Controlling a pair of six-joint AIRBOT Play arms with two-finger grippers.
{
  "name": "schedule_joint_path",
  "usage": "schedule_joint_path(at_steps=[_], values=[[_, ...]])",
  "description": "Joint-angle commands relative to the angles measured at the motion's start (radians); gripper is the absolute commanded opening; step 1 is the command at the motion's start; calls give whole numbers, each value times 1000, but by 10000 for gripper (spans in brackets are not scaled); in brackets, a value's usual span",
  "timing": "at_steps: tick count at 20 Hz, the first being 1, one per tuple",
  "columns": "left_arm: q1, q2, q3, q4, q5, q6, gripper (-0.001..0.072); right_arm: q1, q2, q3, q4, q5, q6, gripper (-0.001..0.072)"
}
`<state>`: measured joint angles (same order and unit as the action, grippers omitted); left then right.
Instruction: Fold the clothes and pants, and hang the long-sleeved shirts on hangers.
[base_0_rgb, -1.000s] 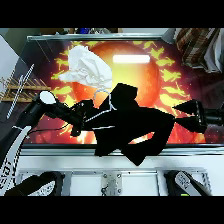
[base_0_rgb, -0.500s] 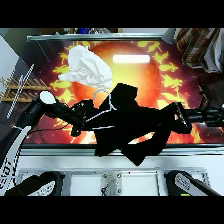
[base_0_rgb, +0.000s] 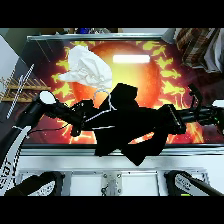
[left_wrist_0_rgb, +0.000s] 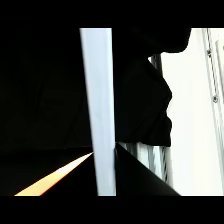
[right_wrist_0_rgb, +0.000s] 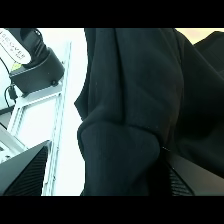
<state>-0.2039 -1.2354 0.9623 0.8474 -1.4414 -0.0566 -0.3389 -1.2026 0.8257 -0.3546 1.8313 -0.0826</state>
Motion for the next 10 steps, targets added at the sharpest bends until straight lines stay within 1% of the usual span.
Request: schedule_joint_path(at_steps=[1, 4, 10], values=[[0, 1, 0, -2, 0, 0, 19, 4, -1, 0, 4, -2, 0, 680], [0, 1, 0, -2, 0, 0, 19, 8, -1, 0, 42, -11, 0, 680], [0, 1, 0, -2, 0, 0, 19, 47, -2, 0, 43, -62, 0, 680]])
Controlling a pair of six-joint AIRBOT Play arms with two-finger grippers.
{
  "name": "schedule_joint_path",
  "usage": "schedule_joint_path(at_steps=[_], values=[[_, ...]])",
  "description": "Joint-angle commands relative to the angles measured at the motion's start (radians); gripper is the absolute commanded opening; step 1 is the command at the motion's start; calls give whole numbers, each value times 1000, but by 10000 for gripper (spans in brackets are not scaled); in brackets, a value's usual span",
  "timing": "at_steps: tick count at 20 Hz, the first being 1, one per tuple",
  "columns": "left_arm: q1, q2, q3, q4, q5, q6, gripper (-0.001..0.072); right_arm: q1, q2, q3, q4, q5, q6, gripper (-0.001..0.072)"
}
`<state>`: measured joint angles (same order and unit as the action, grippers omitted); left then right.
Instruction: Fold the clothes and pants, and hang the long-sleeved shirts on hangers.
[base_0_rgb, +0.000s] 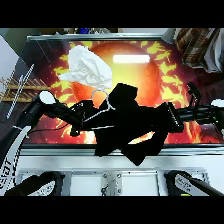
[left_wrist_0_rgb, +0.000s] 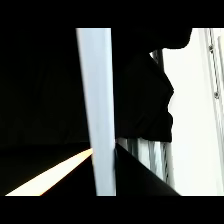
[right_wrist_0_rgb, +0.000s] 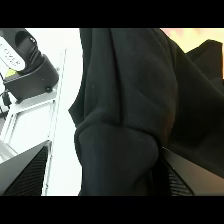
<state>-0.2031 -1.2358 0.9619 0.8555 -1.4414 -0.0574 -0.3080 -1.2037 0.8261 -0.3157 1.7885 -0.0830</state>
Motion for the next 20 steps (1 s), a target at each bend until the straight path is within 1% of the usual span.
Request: schedule_joint_path(at_steps=[1, 15, 18, 19, 20], values=[[-1, 1, 0, -10, 0, 1, 19, 20, -1, -1, 5, -20, 0, 680], [0, 1, 0, -10, -26, 1, 20, 21, -1, -1, 6, -20, 0, 679], [0, 1, 0, -10, -26, 1, 20, 21, 0, -1, 5, -20, 0, 670], [0, 1, 0, -10, -26, 0, 19, 21, 0, -1, 5, -19, 0, 584], [0, 1, 0, -10, -26, 1, 20, 21, 0, -1, 5, -19, 0, 384]])
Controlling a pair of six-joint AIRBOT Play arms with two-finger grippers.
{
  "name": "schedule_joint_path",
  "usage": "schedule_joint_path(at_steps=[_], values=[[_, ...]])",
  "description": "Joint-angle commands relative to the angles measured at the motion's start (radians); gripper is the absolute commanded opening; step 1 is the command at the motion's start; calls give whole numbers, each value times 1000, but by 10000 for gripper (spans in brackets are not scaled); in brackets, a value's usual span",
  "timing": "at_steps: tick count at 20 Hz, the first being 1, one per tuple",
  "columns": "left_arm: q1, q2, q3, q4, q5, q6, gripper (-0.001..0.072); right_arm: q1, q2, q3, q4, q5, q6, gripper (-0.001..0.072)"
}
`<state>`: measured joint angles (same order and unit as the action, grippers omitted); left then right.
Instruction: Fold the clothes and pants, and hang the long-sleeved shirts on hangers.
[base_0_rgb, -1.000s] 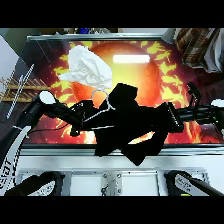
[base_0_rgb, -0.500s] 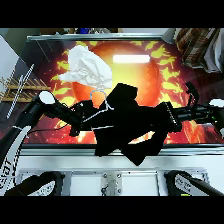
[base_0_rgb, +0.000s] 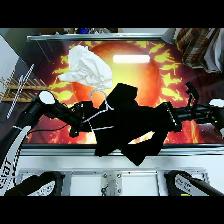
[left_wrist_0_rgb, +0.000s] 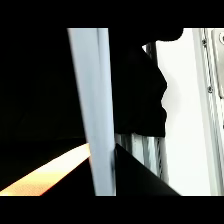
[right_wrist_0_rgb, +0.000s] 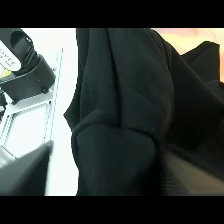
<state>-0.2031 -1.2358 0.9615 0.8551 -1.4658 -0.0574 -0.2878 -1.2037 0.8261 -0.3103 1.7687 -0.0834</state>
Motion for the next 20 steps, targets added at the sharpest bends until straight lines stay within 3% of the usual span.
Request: schedule_joint_path(at_steps=[1, 2, 6, 11, 20], values=[[0, 1, 0, -9, -1, 1, 20, 1, 0, -1, -1, 2, 0, 108], [0, 1, 0, -9, -1, 0, 20, 1, 0, -1, -3, 3, -1, 20], [0, 1, 0, -9, -1, 0, 20, 1, 0, -1, -3, 0, -21, 20], [0, 1, 0, -9, -2, 0, 19, 1, 0, -1, -3, -6, -384, 19], [0, 1, 1, -9, 0, 0, 20, 1, 0, -1, -3, -22, -375, 21]])
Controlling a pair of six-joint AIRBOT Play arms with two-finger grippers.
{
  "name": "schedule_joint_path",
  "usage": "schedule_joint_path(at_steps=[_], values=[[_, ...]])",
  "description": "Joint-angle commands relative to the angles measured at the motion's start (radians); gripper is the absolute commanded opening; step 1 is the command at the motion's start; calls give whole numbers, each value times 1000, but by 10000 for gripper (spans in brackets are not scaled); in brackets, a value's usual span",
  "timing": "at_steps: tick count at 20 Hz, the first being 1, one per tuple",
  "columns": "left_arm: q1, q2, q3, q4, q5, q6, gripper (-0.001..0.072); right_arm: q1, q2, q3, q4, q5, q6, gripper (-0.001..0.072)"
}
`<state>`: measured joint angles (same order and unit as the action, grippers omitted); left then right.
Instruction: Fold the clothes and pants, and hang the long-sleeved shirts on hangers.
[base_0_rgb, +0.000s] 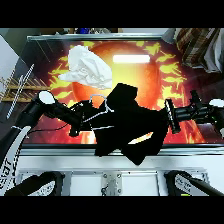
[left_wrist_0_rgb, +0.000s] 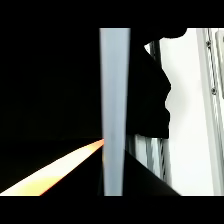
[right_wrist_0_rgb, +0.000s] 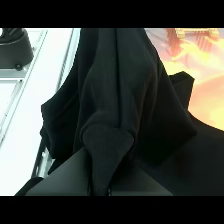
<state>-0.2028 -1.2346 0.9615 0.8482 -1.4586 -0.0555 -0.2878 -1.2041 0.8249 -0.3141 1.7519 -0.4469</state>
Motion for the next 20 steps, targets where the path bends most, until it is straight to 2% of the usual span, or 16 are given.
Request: schedule_joint_path(at_steps=[1, 6, 7, 8, 9, 13, 17, 20], values=[[-1, 0, 1, -2, -8, -2, 20, 1, 0, -1, 1, -5, -9, 20], [0, 0, 1, -2, -7, -19, 21, 1, 0, -1, 2, -5, -9, 19], [-1, 0, 1, -2, -5, -31, 125, 1, 0, -1, 1, -5, -8, 19], [-1, 0, 1, -2, 6, -60, 347, 1, 0, -1, 2, -5, 9, 19], [-1, 0, 1, -2, 29, -103, 383, 1, 0, -1, 1, -5, 18, 18], [11, 0, 43, -1, 57, -213, 383, 1, 0, -1, 2, -6, 17, 18], [93, 0, 72, -1, 53, -336, 382, 1, 0, -1, 3, -6, 20, 18], [178, 0, 72, -2, 48, -439, 381, 1, 0, -1, 5, -10, 82, 18]])
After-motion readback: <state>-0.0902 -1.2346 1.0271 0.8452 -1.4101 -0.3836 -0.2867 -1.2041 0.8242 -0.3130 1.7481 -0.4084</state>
